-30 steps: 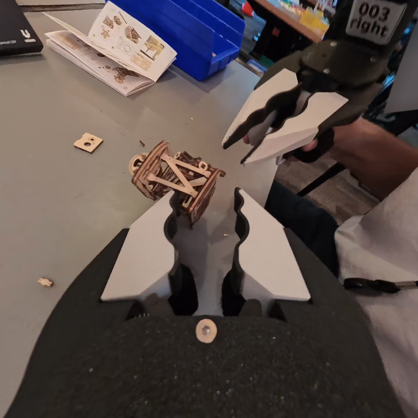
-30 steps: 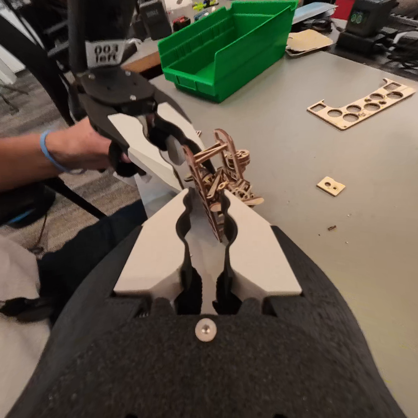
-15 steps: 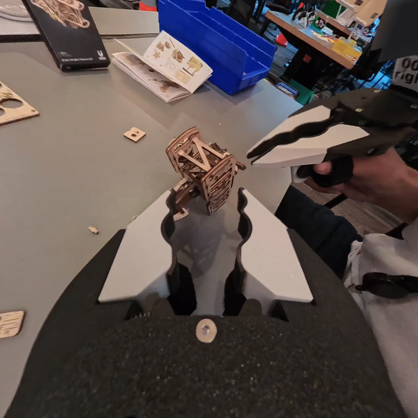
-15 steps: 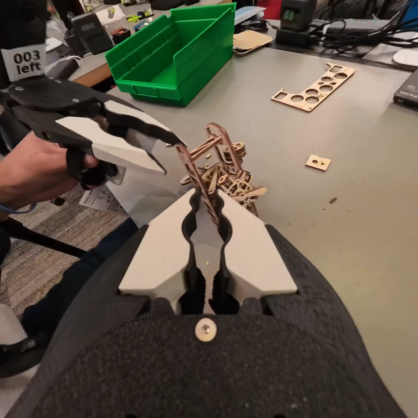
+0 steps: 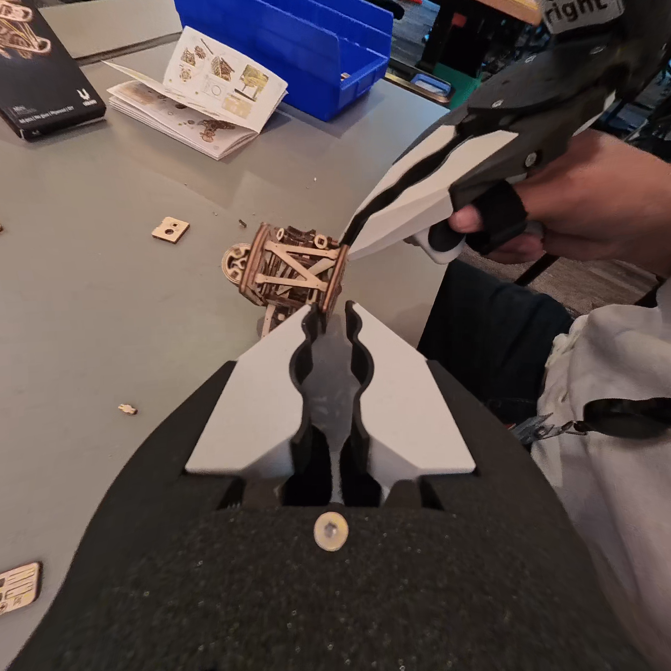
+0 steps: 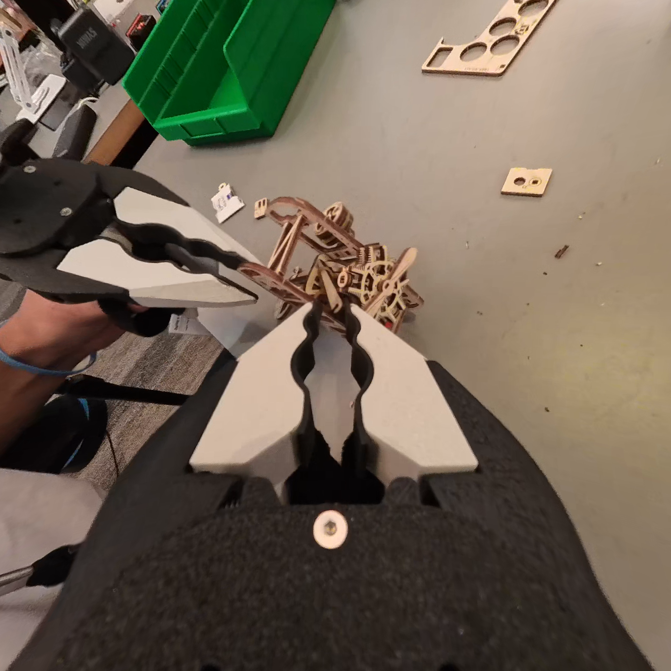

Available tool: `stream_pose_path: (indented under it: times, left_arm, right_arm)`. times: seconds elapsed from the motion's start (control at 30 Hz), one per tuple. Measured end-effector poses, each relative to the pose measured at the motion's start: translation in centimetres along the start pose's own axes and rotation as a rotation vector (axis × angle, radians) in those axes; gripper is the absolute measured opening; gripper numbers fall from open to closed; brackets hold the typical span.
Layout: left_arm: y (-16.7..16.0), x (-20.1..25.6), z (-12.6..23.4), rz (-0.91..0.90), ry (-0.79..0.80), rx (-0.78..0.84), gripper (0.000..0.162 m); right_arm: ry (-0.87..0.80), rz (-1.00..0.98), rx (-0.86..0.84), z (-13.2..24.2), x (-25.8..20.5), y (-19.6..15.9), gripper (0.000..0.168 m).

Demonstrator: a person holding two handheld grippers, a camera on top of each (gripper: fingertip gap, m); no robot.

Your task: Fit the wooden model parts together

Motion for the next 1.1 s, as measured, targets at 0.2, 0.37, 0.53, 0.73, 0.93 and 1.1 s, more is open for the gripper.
stream_pose_path:
  times: [0.2,0.37,0.53,0.73,0.93,1.1]
  left_arm:
    - [-0.3,-1.1,2.2,0.010,-0.047,0.013,0.030]
    - [0.1,-3.3,2.9,-0.036,-0.118,0.019,0.028]
    - [-0.9,-4.6,1.1,-0.072,-0.196,-0.114,0.020]
    - [-0.5,-4.5,-0.6,-0.100,-0.185,-0.079,0.012]
    - [-0.3,-3.8,-1.5,-0.090,-0.189,-0.035,0.008]
    - [-0.4,-4.0,-1.2,-0.062,-0.170,-0.044,0.012]
  right_arm:
    - [0.031,0.033,-0.060,0.3,0.4,0.5,0.010]
    - [0.103,0.003,-0.115,0.3,0.6,0.6,0.012]
    - [0.126,-0.005,-0.154,0.0,0.5,0.6,0.011]
    - [0.140,-0.026,-0.189,-0.4,0.5,0.7,0.007]
    - [0.157,-0.053,-0.188,-0.6,0.9,0.6,0.002]
    - [0.160,-0.032,-0.179,-0.6,0.9,0.6,0.000]
Point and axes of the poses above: each gripper's, where its closed fingertips meet, z back along the fingers, y out of its top, x = y × z across the jaws, the point moved 5 cm from there along z, back along the fingers, and after that the axes turned 12 degrees about -y, right-handed, at the moved point
